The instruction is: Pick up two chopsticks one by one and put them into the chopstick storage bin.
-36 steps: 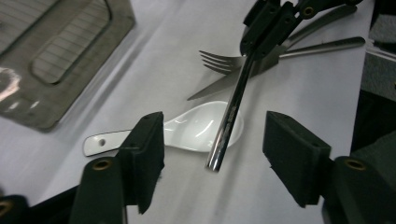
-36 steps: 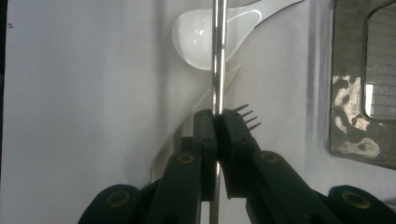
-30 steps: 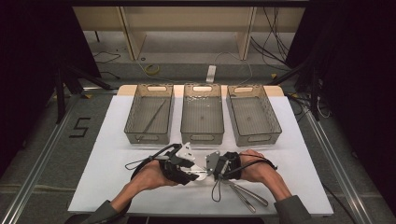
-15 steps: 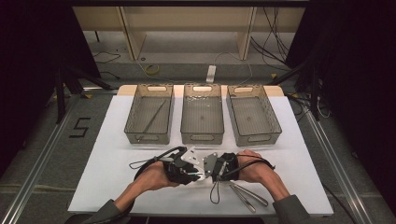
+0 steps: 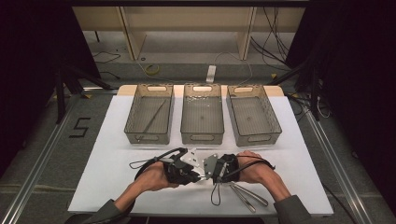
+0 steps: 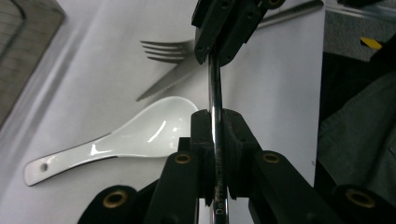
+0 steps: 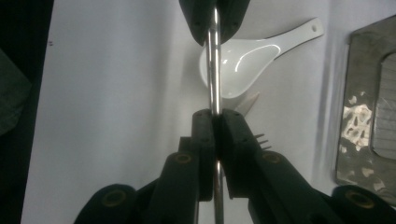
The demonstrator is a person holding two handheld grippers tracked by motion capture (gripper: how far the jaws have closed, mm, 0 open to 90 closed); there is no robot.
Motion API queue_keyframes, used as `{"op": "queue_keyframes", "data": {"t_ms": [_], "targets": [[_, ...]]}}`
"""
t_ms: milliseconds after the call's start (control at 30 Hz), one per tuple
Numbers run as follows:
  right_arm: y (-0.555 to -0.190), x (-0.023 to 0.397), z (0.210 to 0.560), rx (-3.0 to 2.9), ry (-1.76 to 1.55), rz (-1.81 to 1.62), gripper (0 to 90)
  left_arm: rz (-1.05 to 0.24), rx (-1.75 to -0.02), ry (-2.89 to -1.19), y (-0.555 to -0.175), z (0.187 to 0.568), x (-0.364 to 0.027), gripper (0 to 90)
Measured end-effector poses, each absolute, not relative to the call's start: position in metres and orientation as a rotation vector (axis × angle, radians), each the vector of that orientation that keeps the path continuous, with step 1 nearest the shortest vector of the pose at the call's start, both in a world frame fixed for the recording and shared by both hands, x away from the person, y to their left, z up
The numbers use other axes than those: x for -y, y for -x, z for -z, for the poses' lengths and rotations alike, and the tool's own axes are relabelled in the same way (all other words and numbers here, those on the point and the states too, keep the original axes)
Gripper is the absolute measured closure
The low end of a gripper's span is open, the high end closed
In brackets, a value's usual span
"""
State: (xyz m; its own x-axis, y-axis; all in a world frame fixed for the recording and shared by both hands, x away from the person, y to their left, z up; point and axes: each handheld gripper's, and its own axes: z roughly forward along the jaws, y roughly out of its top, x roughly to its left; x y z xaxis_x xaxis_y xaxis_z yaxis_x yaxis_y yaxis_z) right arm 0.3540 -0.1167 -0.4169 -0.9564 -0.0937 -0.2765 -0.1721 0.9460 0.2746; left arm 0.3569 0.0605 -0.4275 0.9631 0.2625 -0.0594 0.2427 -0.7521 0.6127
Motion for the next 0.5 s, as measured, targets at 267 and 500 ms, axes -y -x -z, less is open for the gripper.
{"op": "queue_keyframes", "data": {"t_ms": [267, 500], "targets": [[-0.357, 0.139, 0.4, -2.772, -0.073, -0.624, 60.0, -0.105, -0.451, -2.414, -0.364, 0.423, -0.074, 83.3], [-0.35, 0.172, 0.398, -2.63, -0.322, -0.875, 44.6, -0.162, -0.554, -2.351, -0.373, 0.416, -0.089, 83.3]]}}
